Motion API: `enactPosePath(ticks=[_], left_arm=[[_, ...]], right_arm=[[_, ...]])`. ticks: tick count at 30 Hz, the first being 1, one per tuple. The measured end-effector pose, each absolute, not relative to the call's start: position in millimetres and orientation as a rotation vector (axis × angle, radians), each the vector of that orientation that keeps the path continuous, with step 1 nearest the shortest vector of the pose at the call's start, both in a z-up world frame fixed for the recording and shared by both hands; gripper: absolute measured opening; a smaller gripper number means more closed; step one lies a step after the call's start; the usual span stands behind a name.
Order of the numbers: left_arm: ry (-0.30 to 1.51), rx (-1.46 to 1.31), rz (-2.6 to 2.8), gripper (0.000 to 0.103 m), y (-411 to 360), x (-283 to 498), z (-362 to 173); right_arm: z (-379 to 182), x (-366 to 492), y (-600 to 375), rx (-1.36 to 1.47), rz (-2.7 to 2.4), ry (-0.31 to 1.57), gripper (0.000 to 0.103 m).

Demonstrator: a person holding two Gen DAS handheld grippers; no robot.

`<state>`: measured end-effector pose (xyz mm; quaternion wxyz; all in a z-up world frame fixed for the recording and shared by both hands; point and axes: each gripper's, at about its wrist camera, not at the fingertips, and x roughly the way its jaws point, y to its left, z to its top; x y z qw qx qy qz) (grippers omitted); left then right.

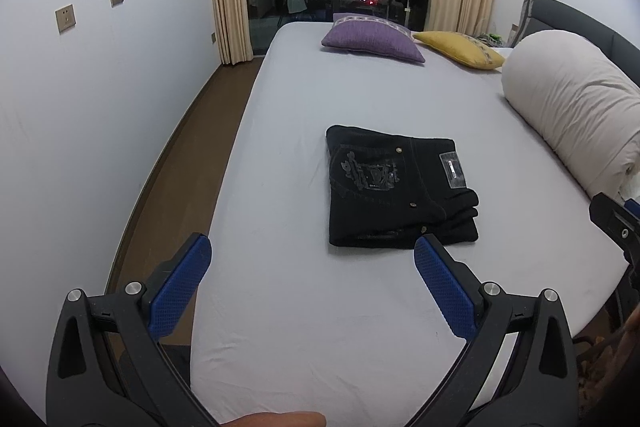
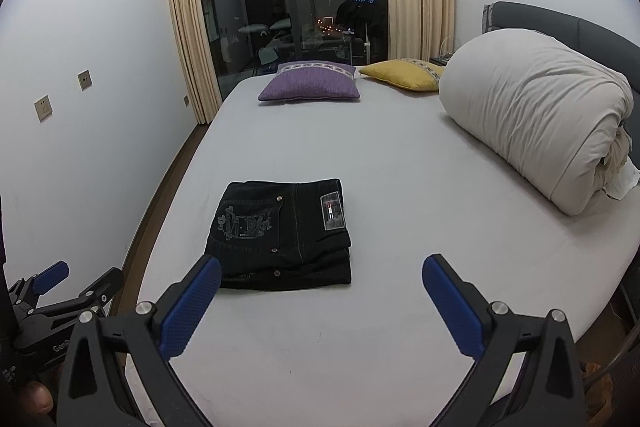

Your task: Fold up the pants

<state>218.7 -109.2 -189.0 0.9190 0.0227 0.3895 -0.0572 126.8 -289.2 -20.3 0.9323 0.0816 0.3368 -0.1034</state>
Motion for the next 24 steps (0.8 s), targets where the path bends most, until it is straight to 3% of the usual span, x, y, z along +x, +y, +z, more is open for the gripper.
enactPosePath(ticks=[24], left_arm=[[0.837,0.049,-0.119,0.103,-112.0,223.8,-204.9]], right_arm=[[-35.1,131.8,-284.9,0.152,-0.195,0.737,0.103]])
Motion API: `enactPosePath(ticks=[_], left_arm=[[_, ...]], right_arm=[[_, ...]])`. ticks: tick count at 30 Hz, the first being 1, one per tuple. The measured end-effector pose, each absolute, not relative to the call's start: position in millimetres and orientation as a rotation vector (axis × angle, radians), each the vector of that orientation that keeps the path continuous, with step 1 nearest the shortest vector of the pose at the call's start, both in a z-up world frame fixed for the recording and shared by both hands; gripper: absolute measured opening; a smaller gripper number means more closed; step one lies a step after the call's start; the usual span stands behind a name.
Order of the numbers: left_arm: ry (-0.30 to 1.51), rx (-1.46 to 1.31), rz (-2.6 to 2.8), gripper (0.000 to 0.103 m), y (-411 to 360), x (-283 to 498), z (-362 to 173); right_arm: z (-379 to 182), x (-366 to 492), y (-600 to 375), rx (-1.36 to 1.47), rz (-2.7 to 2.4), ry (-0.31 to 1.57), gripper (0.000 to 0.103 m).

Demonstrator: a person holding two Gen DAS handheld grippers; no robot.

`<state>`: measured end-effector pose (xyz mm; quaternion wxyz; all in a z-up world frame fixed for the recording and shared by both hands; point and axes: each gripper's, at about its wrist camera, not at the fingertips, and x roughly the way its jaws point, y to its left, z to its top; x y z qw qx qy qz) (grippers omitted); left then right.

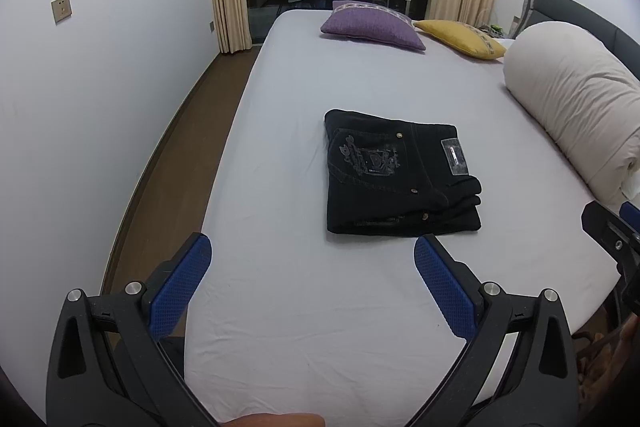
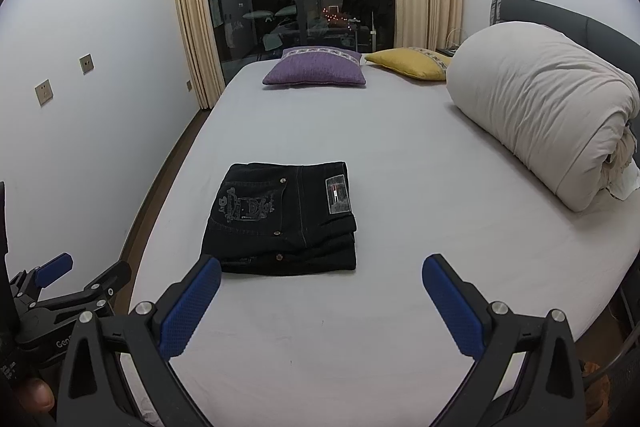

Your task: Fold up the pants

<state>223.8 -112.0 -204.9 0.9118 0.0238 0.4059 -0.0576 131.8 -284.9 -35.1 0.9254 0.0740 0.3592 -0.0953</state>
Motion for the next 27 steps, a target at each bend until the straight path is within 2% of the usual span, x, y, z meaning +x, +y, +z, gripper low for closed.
enactPosePath(ticks=[27], left_arm=[[0.848,0.055,-0.111,0.103,-113.5,228.3,-214.3]], right_arm=[[-38.8,130.3,-286.7,0.154,-0.194,0.743,0.103]])
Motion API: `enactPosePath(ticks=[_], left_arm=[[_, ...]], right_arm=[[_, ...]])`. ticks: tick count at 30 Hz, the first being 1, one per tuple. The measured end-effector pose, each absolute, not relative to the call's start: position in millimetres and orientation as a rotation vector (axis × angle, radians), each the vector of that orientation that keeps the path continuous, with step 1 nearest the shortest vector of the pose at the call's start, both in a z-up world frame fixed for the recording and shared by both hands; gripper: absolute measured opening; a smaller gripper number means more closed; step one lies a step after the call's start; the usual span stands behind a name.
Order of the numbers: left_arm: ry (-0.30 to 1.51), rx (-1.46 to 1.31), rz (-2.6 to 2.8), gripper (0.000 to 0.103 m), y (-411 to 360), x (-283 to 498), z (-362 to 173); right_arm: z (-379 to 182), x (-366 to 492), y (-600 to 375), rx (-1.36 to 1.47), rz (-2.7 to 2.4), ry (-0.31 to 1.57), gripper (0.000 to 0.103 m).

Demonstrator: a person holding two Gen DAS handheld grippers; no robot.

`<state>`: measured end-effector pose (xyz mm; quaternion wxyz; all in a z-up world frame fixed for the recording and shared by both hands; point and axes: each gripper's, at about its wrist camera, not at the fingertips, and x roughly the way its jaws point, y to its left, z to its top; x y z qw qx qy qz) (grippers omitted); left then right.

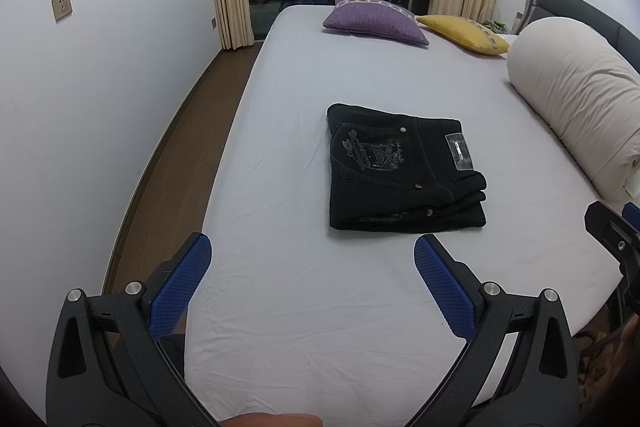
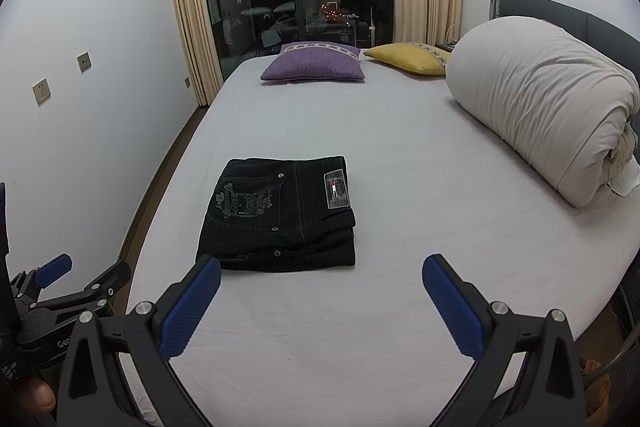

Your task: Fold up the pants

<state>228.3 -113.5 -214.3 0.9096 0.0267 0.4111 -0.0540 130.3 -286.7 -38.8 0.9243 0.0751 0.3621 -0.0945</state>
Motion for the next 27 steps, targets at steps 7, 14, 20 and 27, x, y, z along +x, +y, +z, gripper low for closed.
enactPosePath(ticks=[7,14,20,27], left_arm=[[0.850,0.056,-0.109,0.103,-113.0,228.8,-216.5],[0.853,0.057,-0.108,0.103,-114.0,228.4,-219.4],[0.852,0.061,-0.107,0.103,-114.4,228.6,-219.3],[0.825,0.091,-0.093,0.103,-116.7,222.0,-222.7]], right_arm=[[-38.5,130.9,-287.2,0.154,-0.193,0.745,0.103],[-41.6,127.4,-286.1,0.155,-0.193,0.746,0.103],[-40.7,129.1,-287.0,0.156,-0.192,0.747,0.103],[-49.2,123.6,-283.2,0.163,-0.190,0.752,0.103]])
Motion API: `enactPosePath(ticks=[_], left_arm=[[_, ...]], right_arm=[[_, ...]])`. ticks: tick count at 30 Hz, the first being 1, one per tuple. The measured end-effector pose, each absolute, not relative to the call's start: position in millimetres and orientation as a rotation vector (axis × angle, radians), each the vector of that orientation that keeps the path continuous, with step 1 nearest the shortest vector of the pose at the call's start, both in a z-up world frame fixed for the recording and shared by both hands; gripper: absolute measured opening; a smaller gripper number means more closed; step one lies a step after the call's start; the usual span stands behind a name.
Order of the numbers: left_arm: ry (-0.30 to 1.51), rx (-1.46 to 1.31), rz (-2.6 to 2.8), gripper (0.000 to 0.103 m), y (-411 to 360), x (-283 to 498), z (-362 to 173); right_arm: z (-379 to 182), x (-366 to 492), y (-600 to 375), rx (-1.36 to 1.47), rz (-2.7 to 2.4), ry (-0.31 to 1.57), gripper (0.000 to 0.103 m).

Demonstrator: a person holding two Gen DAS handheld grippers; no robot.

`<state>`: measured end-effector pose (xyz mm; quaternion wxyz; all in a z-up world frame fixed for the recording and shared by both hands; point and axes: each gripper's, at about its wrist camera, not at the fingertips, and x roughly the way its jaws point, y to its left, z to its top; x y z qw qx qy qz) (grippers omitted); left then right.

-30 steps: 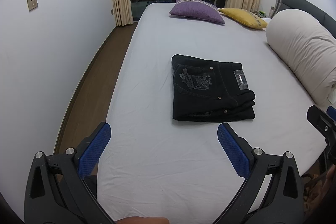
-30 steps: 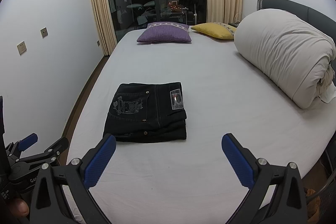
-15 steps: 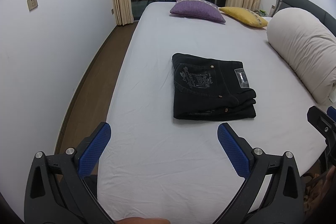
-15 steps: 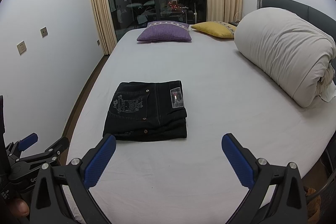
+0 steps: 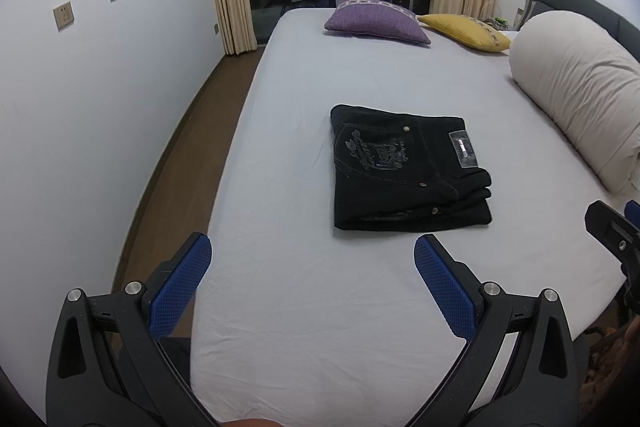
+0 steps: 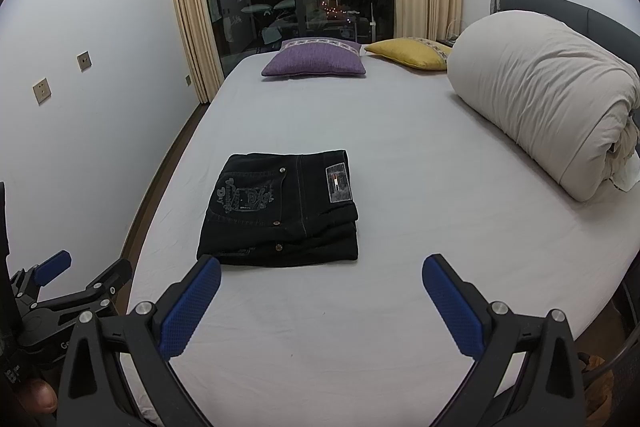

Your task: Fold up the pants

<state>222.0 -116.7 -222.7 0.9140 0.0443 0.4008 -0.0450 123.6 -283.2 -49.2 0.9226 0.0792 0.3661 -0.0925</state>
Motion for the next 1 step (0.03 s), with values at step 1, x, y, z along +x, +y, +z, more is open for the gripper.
enactPosePath(ticks=[1], left_arm=[[0.824,0.089,-0.090,0.103,-116.1,221.8,-222.8]], right_arm=[[-50.5,122.8,-282.5,0.165,-0.190,0.753,0.103]])
